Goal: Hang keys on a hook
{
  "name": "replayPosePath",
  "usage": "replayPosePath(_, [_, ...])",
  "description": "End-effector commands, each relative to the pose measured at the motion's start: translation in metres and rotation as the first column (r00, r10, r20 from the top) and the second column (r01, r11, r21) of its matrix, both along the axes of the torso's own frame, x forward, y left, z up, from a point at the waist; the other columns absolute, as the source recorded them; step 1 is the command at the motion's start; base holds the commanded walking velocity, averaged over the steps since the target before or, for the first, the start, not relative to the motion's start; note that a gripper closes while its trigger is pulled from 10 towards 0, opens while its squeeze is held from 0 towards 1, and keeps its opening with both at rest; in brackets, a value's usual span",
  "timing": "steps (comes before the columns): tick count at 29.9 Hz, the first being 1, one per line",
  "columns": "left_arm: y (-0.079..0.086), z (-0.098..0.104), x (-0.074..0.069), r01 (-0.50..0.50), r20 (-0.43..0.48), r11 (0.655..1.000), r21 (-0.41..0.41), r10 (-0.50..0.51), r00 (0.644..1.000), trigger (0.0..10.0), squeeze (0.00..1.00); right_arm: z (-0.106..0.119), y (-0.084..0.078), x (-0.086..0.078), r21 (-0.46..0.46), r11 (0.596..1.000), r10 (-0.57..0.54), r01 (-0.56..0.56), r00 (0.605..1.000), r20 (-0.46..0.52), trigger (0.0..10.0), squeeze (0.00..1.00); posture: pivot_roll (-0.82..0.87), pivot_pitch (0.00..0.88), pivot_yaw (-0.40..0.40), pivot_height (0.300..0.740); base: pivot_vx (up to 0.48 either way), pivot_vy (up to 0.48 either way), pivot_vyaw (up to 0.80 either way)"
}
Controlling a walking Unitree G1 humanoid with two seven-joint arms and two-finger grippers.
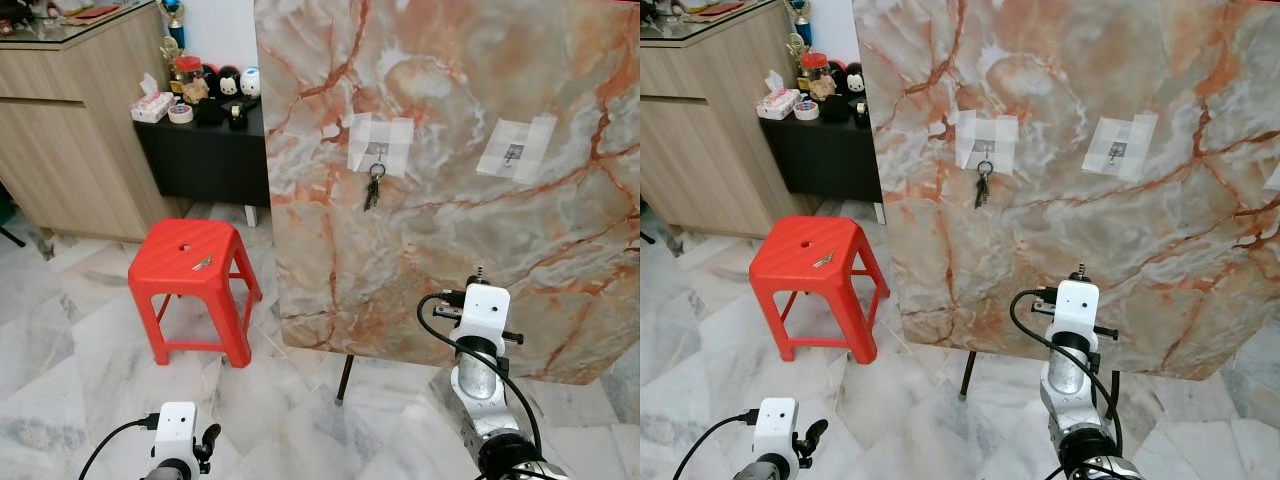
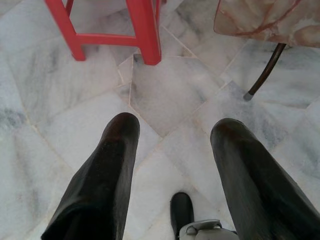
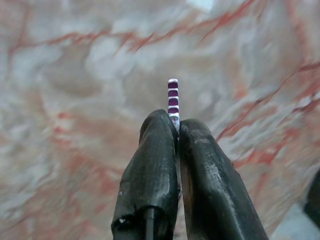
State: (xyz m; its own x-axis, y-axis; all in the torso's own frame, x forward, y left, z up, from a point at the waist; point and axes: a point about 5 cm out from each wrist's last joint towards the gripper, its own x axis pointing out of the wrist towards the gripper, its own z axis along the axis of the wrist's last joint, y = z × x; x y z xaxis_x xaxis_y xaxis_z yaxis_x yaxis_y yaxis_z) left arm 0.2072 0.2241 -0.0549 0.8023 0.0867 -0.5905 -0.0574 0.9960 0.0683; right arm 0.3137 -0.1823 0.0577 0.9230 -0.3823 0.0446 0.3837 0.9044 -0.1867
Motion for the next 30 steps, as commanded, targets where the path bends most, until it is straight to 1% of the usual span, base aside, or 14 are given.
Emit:
replayPosePath(1, [0.001,0.001,0.001,-0.011,0.007,1.0,-0.003,0.011,1.0,10.0,0.0,0.02,-0.002,0.007,-0.065,0.998,-0.005,0.011,0.996,0.092,10.0,0.0,0.05,0.0,-0.06,0.74,0.0,0.0,0.0])
replayPosePath(4, [0.001,0.001,0.001,-0.012,0.008,1.0,-0.004,0.012,1.0,10.0,0.0,0.026,-0.003,0.009,-0.043,0.999,-0.015,0.02,0.992,0.127,10.0,0.0,0.05,0.0,-0.059,0.74,0.0,0.0,0.0])
replayPosePath(6, [0.002,0.001,0.0,-0.014,0.008,1.0,-0.004,0.014,1.0,10.0,0.0,0.036,-0.003,0.013,0.063,0.998,-0.02,0.008,0.982,0.185,10.0,0.0,0.05,0.0,-0.057,0.74,0.0,0.0,0.0])
replayPosePath(7, [0.002,0.001,0.0,-0.014,0.008,1.0,-0.004,0.014,1.0,10.0,0.0,0.036,-0.003,0.013,0.063,0.998,-0.02,0.008,0.982,0.185,10.0,0.0,0.05,0.0,-0.057,0.74,0.0,0.0,0.0])
replayPosePath(9, [0.002,0.001,0.0,-0.016,0.01,1.0,-0.008,0.016,1.0,10.0,0.0,0.045,-0.003,0.017,0.185,0.983,-0.034,-0.01,0.971,0.237,10.0,0.0,0.05,0.0,-0.057,0.74,0.0,0.0,0.0])
replayPosePath(12, [0.003,0.001,0.0,-0.018,0.011,1.0,-0.01,0.018,1.0,10.0,0.0,0.052,-0.003,0.019,0.265,0.964,-0.048,-0.029,0.959,0.281,10.0,0.0,0.05,0.0,-0.058,0.74,0.0,0.0,0.0])
replayPosePath(13, [0.003,0.001,0.0,-0.018,0.012,1.0,-0.013,0.018,1.0,10.0,0.0,0.058,-0.002,0.021,0.343,0.937,-0.057,-0.056,0.949,0.311,10.0,0.0,0.05,0.0,-0.058,0.74,0.0,0.0,0.0])
replayPosePath(14, [0.003,0.001,-0.001,-0.018,0.013,1.0,-0.013,0.018,1.0,10.0,0.0,0.059,-0.002,0.021,0.374,0.925,-0.058,-0.069,0.946,0.32,10.0,0.0,0.05,0.0,-0.06,0.74,0.0,0.0,0.0])
replayPosePath(17, [0.002,0.001,0.0,-0.016,0.014,1.0,-0.015,0.017,1.0,10.0,0.0,0.069,0.0,0.025,0.508,0.851,-0.077,-0.135,0.925,0.373,10.0,0.0,0.05,0.0,-0.06,0.74,0.0,0.0,0.0])
replayPosePath(21, [0.001,0.001,0.0,-0.015,0.015,1.0,-0.017,0.016,1.0,10.0,0.0,0.072,0.001,0.025,0.519,0.839,-0.068,-0.161,0.917,0.393,10.0,0.0,0.05,0.0,-0.061,0.74,0.0,0.0,0.0])
replayPosePath(25, [0.001,0.001,0.0,-0.013,0.015,1.0,-0.022,0.013,1.0,10.0,0.0,0.075,0.0,0.024,0.507,0.846,-0.067,-0.165,0.91,0.408,10.0,0.0,0.06,0.0,-0.062,0.74,0.0,0.0,0.0])
replayPosePath(27, [0.0,0.001,0.0,-0.013,0.016,1.0,-0.024,0.014,1.0,10.0,0.0,0.078,-0.003,0.022,0.453,0.879,-0.058,-0.15,0.908,0.414,10.0,0.0,0.06,0.0,-0.062,0.74,0.0,0.0,0.0])
replayPosePath(29, [0.001,0.001,0.0,-0.015,0.017,1.0,-0.025,0.015,1.0,10.0,0.0,0.085,-0.001,0.021,0.329,0.93,0.004,-0.163,0.9,0.435,10.0,0.0,0.06,0.0,-0.061,0.74,0.0,0.0,0.0])
replayPosePath(30, [0.001,0.001,0.0,-0.016,0.018,1.0,-0.025,0.016,1.0,10.0,0.0,0.086,-0.001,0.021,0.323,0.931,0.009,-0.167,0.898,0.439,10.0,0.0,0.06,0.0,-0.062,0.74,0.0,0.0,0.0])
